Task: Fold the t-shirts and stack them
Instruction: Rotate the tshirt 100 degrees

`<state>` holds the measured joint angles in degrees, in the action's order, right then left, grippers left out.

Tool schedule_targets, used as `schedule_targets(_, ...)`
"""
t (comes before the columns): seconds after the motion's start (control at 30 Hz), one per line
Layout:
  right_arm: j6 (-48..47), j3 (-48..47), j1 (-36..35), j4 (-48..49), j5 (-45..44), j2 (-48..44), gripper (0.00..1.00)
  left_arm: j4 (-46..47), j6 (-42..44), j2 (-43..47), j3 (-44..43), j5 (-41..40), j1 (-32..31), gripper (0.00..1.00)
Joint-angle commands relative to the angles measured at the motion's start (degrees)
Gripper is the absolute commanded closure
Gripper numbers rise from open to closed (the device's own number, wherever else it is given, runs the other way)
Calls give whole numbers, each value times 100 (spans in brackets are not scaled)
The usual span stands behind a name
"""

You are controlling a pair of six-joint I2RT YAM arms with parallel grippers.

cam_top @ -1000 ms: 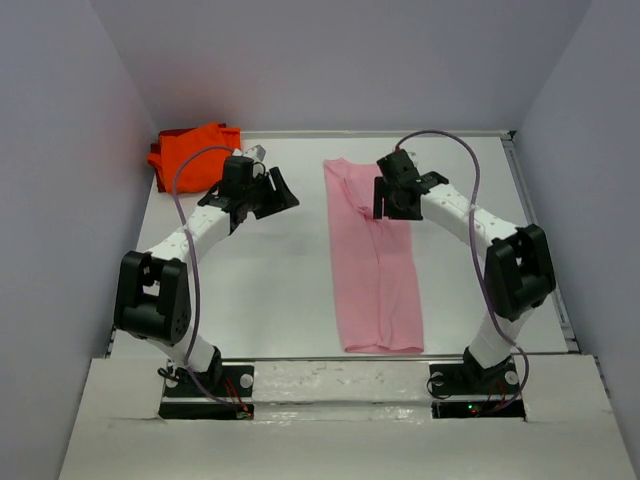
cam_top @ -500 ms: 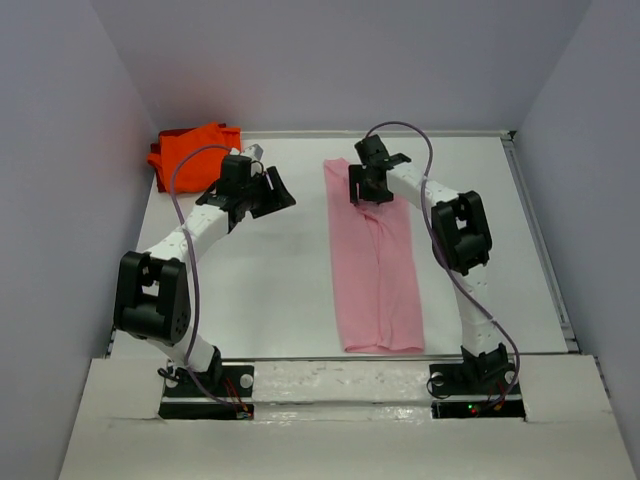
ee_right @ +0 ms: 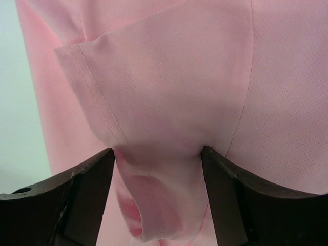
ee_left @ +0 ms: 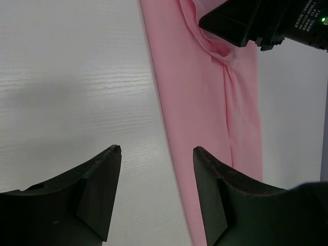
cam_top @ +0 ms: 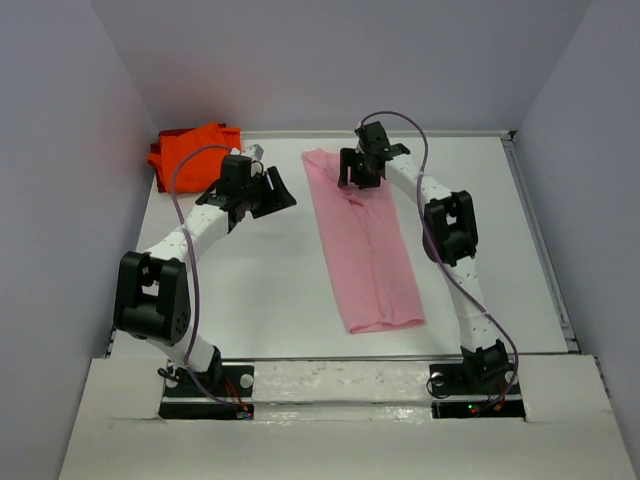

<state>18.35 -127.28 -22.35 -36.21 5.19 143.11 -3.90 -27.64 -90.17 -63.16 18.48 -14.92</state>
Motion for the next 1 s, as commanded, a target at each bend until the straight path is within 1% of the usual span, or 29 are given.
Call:
schedule_targets(0.0, 282, -393, -33, -1, 869, 664, 26, 65, 65, 35, -241, 200, -11, 33)
schedule_targets(0.07, 397, -708, -33, 17, 905, 849, 26, 74, 66, 0, -241, 226, -2, 33)
schedule_targets(0.2, 336, -991, -33, 61, 870, 842, 26, 83, 65, -27, -232, 261, -37, 33)
schedule_targets(0.3, 213, -1053, -33, 79, 826, 517, 26, 91, 66, -36, -232, 261, -73, 33)
schedule_targets(0.4, 73, -983, -33, 53, 511, 34, 25, 109, 83, -18, -232, 253, -116, 33)
schedule_targets(0.5, -42, -615, -33, 35, 334, -694, 25, 126, 101, 69, -206, 183, -213, 33)
schedule_targets(0.53, -51, -152, -33, 43, 281, -1193, 25, 118, 101, 105, -197, 69, -309, 33)
schedule_targets(0.6, -25, 438, -33, 52, 237, -1775, 26, 126, 74, 236, -110, -11, -450, 33)
schedule_targets(0.63, 37, 1277, -33, 191, 124, -2100, 27, 153, -47, 306, -48, -20, -503, 33)
schedule_targets(0.67, 107, 1772, -33, 323, 88, -2442, 27, 240, -179, 385, 100, 58, -547, 33)
schedule_targets(0.7, 247, 2299, -33, 507, 79, -3168, 28, 606, -337, 612, 554, 120, -582, 33)
schedule_targets(0.73, 300, 3279, -33, 814, 0, -3523, 28, 801, -713, 737, 828, 182, -574, 33)
schedule_targets(0.77, 362, 3715, -33, 904, -96, -3857, 28, 1012, -899, 868, 1127, 217, -574, 33)
schedule_targets(0.8, 475, 4129, -33, 983, -245, -4452, 28, 1423, -1075, 1139, 1687, 235, -591, 33)
schedule_targets(0.83, 538, 4489, -33, 1010, -325, -4711, 28, 1584, -1242, 1264, 1936, 252, -609, 33)
schedule_targets(0.87, 643, 5154, -33, 1054, -378, -4974, 28, 1812, -1496, 1387, 2174, 209, -644, 33)
schedule_targets(0.9, 661, 5474, -33, 1106, -431, -5455, 28, 1884, -1586, 1632, 2533, 148, -775, 33)
schedule_targets(0.97, 722, 6020, -33, 1142, -475, -5862, 27, 1928, -1840, 1844, 2790, -176, -968, 33)
